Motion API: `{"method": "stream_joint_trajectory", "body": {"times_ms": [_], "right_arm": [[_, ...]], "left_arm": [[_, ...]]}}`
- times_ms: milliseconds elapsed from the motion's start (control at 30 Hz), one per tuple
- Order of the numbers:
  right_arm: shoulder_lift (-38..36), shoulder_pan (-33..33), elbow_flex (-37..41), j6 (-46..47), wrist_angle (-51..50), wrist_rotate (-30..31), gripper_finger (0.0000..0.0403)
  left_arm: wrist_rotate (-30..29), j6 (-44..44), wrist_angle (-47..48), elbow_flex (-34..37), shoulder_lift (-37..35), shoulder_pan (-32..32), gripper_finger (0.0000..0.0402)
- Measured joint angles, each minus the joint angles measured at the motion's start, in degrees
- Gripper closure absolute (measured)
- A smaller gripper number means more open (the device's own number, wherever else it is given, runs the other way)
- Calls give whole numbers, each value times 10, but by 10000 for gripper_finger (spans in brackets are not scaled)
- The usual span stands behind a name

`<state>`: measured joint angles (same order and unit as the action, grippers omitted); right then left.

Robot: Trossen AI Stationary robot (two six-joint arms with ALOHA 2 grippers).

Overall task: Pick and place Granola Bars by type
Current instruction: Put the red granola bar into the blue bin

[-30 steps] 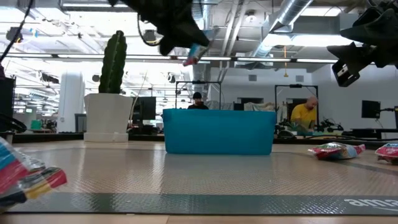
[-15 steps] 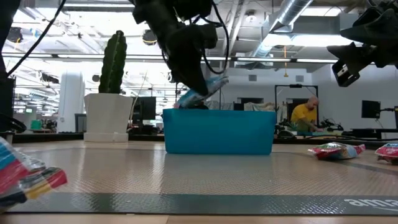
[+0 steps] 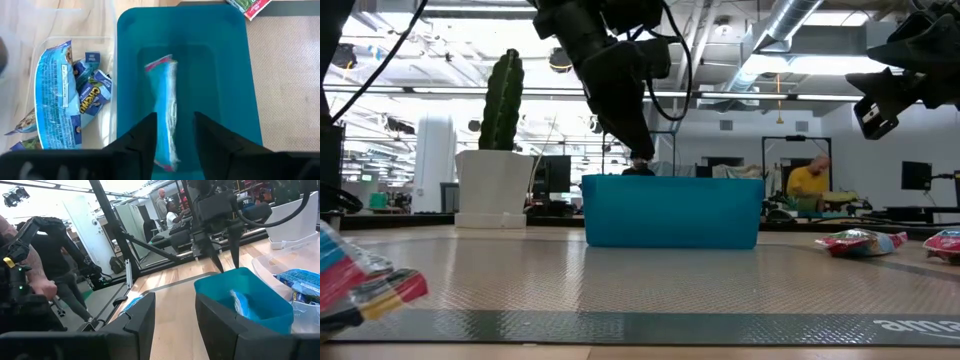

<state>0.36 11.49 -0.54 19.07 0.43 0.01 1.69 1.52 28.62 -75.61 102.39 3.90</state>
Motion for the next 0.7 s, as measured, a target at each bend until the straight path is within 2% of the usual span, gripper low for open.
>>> {"method": "stream_joint_trajectory", "body": {"times_ms": [233,433,567,700], "right_arm": [[0,0,0,0,0,0,269],[0,0,0,0,0,0,270],[0,0,0,0,0,0,269],[0,0,0,0,0,0,270]], "left_arm": [[-2,-16,0,0,-7,-2,253],[-5,-17,7,7,-65,-18,251],[-19,-3,8,56,-133,-42,251],[-34,-3,12,135,-219,-85,251]]}}
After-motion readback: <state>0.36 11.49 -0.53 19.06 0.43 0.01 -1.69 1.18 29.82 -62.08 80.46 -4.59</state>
